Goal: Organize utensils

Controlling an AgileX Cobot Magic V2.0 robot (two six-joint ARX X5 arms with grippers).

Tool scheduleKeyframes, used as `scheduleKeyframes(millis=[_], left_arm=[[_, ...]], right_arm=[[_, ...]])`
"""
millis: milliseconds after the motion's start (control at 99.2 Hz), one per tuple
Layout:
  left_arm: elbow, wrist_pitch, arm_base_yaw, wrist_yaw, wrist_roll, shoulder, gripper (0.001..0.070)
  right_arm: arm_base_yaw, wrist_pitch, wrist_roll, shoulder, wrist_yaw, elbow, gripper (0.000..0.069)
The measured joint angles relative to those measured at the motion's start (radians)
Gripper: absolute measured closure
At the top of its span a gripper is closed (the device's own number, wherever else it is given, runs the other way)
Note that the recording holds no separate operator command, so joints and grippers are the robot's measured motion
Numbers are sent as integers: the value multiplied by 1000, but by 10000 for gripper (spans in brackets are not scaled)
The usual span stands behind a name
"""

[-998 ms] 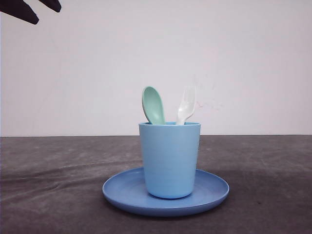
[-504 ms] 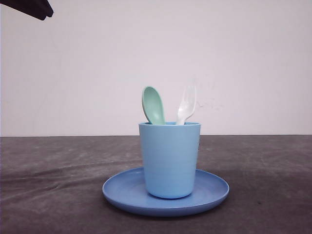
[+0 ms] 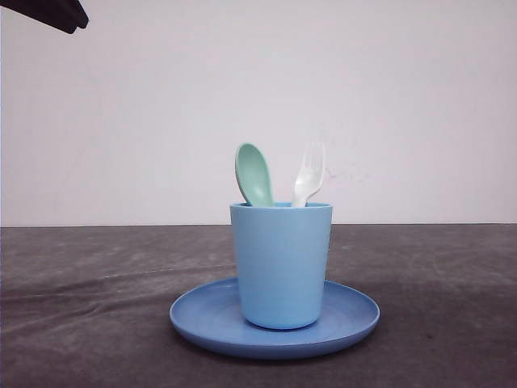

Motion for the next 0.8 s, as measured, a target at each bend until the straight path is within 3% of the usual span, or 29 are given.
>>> scheduleKeyframes(millis=[222,373,575,796], left_arm=[[0,7,1,-63,22,-3,691],[0,9,38,-69,93,-31,691],[-12,46,183,-64,165,-63,691],[-194,193,382,53,217,-179,691]], right_arm=[[0,0,0,0,0,0,686],[0,0,0,0,0,0,686],[0,0,0,0,0,0,686],[0,0,0,0,0,0,686]])
